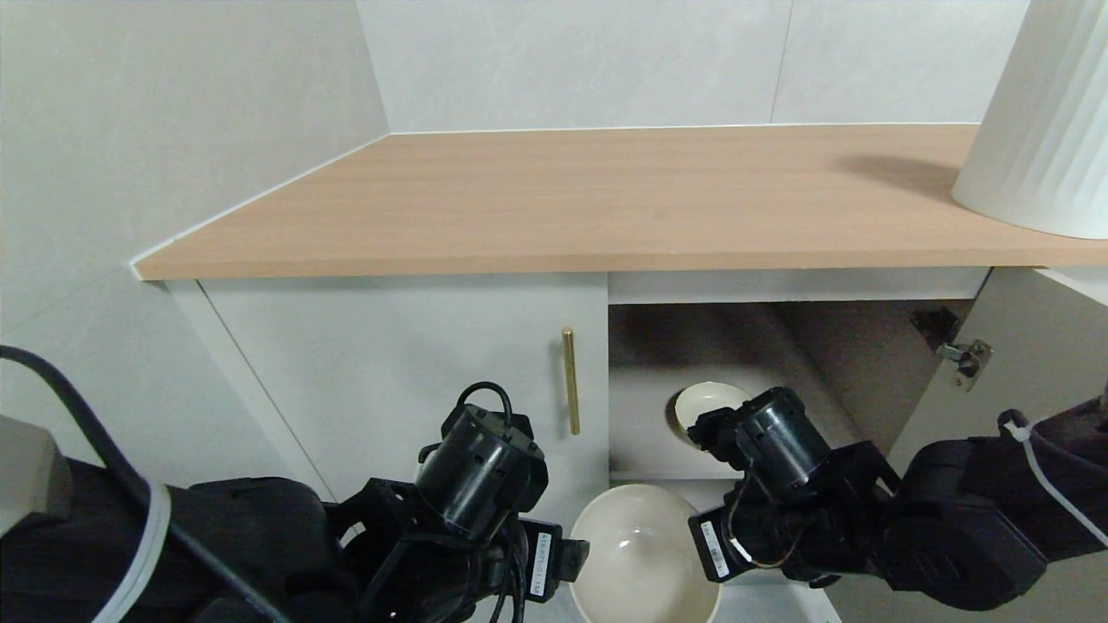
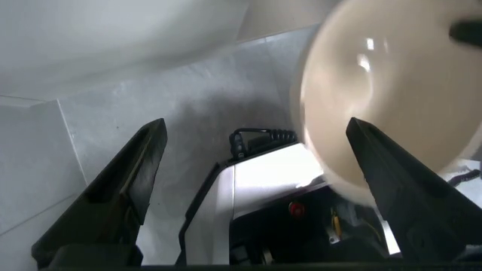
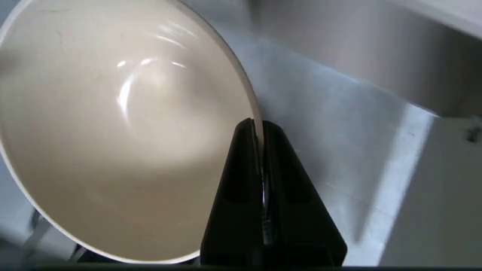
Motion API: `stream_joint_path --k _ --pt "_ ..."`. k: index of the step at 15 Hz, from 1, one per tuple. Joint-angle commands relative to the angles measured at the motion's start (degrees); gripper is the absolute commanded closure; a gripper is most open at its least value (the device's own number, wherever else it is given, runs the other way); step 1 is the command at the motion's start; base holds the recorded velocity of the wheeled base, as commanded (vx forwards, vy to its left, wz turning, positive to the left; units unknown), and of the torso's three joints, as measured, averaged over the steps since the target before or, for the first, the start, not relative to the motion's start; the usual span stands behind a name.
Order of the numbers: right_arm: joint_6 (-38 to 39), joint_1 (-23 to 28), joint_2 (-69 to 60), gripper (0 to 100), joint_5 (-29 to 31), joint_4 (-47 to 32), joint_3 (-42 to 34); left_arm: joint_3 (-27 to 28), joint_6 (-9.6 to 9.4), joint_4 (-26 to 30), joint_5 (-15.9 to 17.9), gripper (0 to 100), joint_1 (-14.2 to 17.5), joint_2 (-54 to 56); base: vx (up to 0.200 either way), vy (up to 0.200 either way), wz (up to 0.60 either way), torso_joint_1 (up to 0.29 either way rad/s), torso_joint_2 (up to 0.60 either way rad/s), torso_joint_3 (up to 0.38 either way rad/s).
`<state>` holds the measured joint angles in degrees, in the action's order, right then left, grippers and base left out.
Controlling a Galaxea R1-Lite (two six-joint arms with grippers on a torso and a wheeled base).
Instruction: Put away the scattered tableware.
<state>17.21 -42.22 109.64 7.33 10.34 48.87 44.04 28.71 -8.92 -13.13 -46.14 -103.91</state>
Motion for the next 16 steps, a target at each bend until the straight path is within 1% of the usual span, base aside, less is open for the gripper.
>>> stream_joint_path --k 1,4,6,8,11,14,16 --pt "0.01 2.14 3.39 100 1.46 0.03 0.96 -0.01 0.03 -0.04 0.03 0 0.0 0.11 0.0 0.0 0.0 0.0 0.0 0.0" --pt "0.19 5.21 5.23 100 2.25 0.03 1.75 -0.01 0.03 -0.04 -0.05 0 0.09 0.2 0.0 0.0 0.0 0.0 0.0 0.0" --pt "1.07 8.73 6.81 100 3.48 0.12 1.93 -0.01 -0.06 -0.04 -0.93 0 0.0 0.82 0.0 0.0 0.0 0.0 0.0 0.0" --pt "4.94 11.98 7.25 100 4.19 3.02 2.81 -0.01 -0.06 -0.04 -1.81 0 0.0 1.17 0.0 0.0 0.0 0.0 0.0 0.0" --pt "8.63 16.73 8.75 100 4.28 7.42 4.74 -0.01 -0.23 -0.04 -2.08 0 0.0 1.26 0.0 0.0 0.0 0.0 0.0 0.0" --pt "15.92 19.1 10.77 100 4.36 7.5 9.93 -0.01 -0.23 -0.04 -2.16 0 -0.09 1.26 0.0 0.0 0.0 0.0 0.0 0.0" --pt "19.09 20.59 11.38 100 4.54 7.5 12.3 -0.01 -0.23 -0.04 -2.16 0 -0.09 1.17 0.0 0.0 0.0 0.0 0.0 0.0"
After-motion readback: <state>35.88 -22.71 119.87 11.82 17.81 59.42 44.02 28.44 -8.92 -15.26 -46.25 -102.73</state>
